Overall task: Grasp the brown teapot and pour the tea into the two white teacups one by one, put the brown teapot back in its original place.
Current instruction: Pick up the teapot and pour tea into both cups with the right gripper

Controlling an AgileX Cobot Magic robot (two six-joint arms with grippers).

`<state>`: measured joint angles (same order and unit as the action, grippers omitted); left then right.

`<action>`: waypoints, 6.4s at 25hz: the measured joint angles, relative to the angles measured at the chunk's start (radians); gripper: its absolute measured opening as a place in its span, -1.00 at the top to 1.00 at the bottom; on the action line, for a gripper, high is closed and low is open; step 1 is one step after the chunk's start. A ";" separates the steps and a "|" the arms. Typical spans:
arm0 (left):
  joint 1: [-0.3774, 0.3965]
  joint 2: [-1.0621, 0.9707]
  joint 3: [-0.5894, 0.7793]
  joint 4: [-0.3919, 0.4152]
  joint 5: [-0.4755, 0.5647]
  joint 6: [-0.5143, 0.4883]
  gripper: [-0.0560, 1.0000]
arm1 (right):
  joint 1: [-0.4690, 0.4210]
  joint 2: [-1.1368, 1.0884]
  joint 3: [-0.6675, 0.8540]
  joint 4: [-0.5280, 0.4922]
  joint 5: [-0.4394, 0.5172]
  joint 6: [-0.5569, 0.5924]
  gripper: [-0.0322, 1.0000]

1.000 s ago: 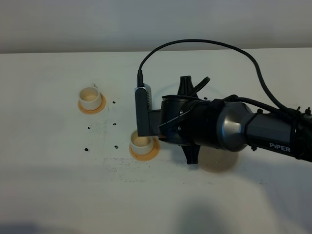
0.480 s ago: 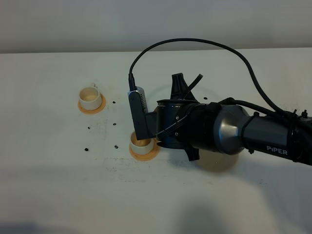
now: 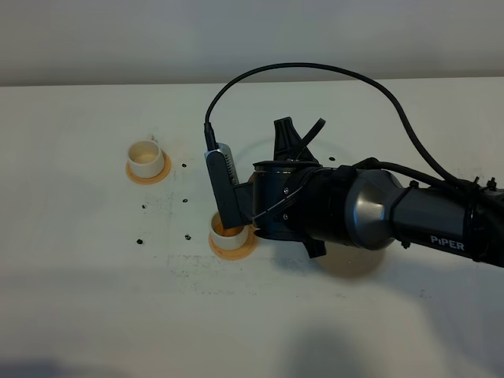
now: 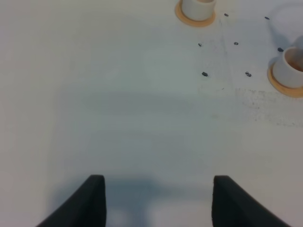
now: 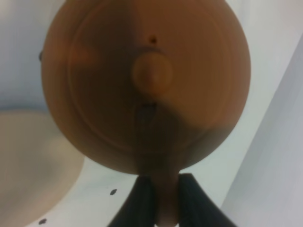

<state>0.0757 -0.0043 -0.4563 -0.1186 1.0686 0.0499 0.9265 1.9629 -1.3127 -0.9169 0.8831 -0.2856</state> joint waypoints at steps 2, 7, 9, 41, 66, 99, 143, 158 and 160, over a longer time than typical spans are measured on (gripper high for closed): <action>0.000 0.000 0.000 0.000 0.000 0.000 -0.01 | 0.000 0.000 0.000 -0.008 0.000 -0.001 0.70; 0.000 0.000 0.000 0.000 0.000 0.000 -0.01 | 0.000 0.000 0.000 -0.023 0.000 -0.002 0.70; 0.000 0.000 0.000 0.000 0.000 0.000 -0.01 | 0.000 0.000 0.000 -0.023 0.000 -0.009 0.70; 0.000 0.000 0.000 0.001 0.000 0.000 -0.01 | 0.008 0.000 0.000 -0.050 0.000 -0.105 0.70; 0.000 0.000 0.000 0.002 0.000 0.000 -0.01 | 0.008 0.000 0.000 -0.097 -0.001 -0.106 0.70; 0.000 0.000 0.000 0.002 0.000 0.000 -0.01 | 0.008 0.000 0.000 -0.017 0.002 -0.063 0.70; 0.000 0.000 0.000 0.000 0.001 0.000 -0.01 | -0.312 0.108 -0.221 0.782 0.021 0.035 0.70; 0.000 0.000 0.000 0.000 0.001 0.000 -0.01 | -0.313 0.142 -0.354 0.772 0.072 0.020 0.70; 0.000 0.000 0.000 0.000 0.001 0.000 -0.01 | -0.313 0.142 -0.383 0.762 0.074 0.006 0.70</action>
<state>0.0757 -0.0043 -0.4563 -0.1182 1.0694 0.0499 0.6132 2.1052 -1.6962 -0.1545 0.9573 -0.2794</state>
